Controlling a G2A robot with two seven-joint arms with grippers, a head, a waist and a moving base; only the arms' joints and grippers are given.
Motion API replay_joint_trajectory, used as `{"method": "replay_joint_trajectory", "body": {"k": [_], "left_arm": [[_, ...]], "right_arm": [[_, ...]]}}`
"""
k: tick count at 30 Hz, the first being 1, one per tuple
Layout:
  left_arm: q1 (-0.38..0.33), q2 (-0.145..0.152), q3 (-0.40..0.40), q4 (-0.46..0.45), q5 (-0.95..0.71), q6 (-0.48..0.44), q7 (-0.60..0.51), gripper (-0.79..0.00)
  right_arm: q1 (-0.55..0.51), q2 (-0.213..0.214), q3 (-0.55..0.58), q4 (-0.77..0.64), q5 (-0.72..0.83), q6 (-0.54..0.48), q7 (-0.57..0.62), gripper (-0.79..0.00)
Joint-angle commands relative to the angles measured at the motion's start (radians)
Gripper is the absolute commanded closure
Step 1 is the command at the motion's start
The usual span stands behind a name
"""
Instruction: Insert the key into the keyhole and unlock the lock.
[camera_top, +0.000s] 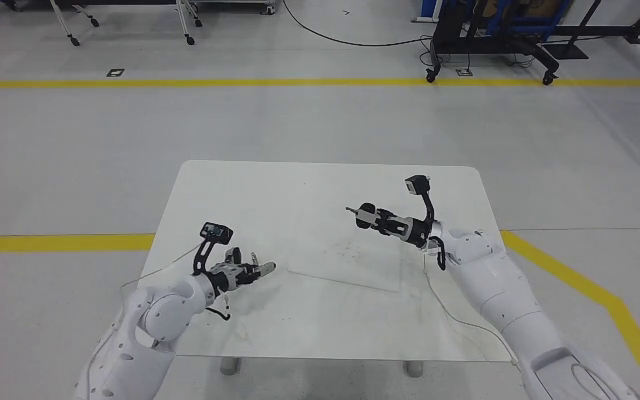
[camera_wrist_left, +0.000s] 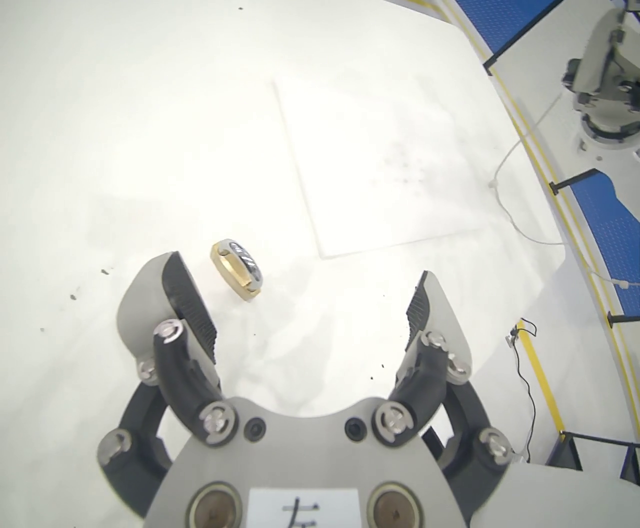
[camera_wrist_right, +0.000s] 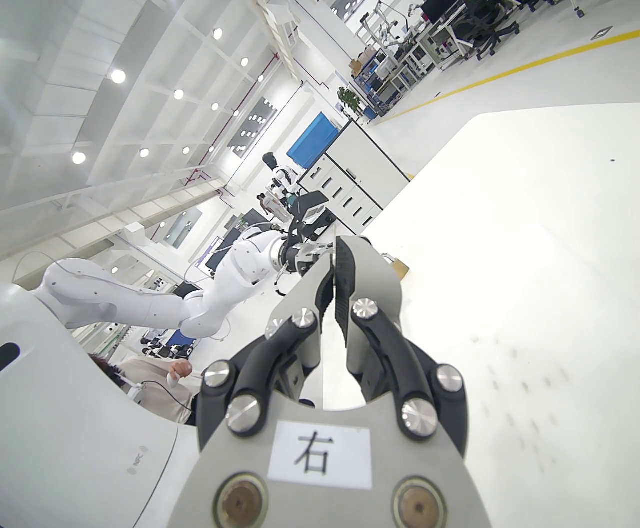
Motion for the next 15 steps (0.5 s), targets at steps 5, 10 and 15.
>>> {"method": "replay_joint_trajectory", "body": {"k": [5, 10, 15], "left_arm": [[-0.040, -0.006, 0.033, 0.051, 0.021, 0.063, -0.011, -0.379], [-0.037, -0.006, 0.039, 0.064, 0.013, 0.060, -0.019, -0.348], [-0.039, -0.008, 0.050, 0.068, 0.034, 0.081, -0.014, -0.348]], "right_arm": [[0.000, 0.000, 0.000, 0.000, 0.000, 0.000, 0.000, 0.000], [0.000, 0.000, 0.000, 0.000, 0.000, 0.000, 0.000, 0.000], [0.000, 0.000, 0.000, 0.000, 0.000, 0.000, 0.000, 0.000]]}}
